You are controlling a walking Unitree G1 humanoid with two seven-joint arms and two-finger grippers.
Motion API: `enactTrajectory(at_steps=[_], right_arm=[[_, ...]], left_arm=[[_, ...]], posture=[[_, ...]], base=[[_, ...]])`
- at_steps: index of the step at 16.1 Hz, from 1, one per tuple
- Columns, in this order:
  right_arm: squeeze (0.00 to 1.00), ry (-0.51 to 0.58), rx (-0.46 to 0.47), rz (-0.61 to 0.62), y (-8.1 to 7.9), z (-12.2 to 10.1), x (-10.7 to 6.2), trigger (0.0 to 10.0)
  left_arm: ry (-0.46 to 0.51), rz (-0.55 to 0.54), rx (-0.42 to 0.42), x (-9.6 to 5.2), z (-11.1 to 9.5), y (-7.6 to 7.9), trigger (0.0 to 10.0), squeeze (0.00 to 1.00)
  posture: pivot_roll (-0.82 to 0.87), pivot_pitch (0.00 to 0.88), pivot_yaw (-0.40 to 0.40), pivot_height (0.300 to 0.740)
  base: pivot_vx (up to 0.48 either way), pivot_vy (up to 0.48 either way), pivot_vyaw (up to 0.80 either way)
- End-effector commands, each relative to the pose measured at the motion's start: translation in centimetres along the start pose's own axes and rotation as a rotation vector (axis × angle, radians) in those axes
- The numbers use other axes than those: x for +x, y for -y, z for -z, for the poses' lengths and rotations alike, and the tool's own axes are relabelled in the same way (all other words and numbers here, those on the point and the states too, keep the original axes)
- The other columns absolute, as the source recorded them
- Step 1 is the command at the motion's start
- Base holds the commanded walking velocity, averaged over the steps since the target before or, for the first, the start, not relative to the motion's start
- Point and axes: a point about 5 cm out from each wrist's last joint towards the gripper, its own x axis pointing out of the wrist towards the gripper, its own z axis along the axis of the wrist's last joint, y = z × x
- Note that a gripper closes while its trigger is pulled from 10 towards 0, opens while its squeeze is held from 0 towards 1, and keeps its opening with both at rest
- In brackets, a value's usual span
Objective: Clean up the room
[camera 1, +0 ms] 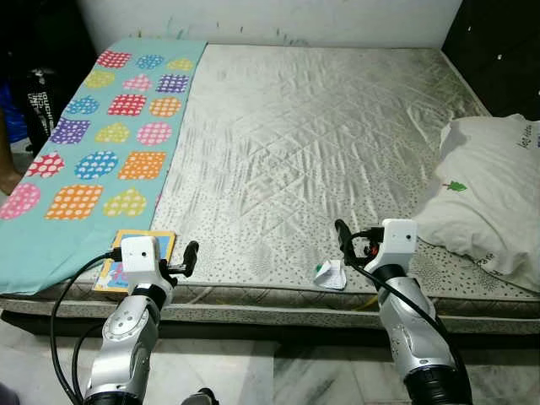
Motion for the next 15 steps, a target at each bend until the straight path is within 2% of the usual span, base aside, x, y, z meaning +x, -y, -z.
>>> enactTrajectory(at_steps=[1,6,10,15], right_arm=[[0.00,-0.020,0.002,0.002,0.09,0.38,-0.23,10.0],[0.00,-0.025,0.014,0.001,-0.05,0.54,-0.16,10.0],[0.00,-0.027,0.016,-0.003,-0.10,0.59,-0.14,10.0],[0.00,-0.027,0.013,-0.003,-0.12,0.53,-0.05,10.0]], left_arm=[[0.002,0.006,0.000,-0.21,-0.08,-0.16,10.0,0.00],[0.004,0.002,0.001,-0.13,-0.11,-0.33,10.0,0.00],[0.000,0.003,0.009,-0.12,-0.08,-0.36,10.0,0.00],[0.011,0.012,0.016,-0.07,-0.30,-0.23,10.0,0.00]], posture=[[0.04,0.154,-0.034,0.740],[0.04,0.144,-0.033,0.740],[0.04,0.140,-0.032,0.740],[0.04,0.145,-0.032,0.740]], base=[[0.000,0.000,0.00],[0.000,0.000,0.00],[0.000,0.264,0.00],[0.000,0.000,0.00]])
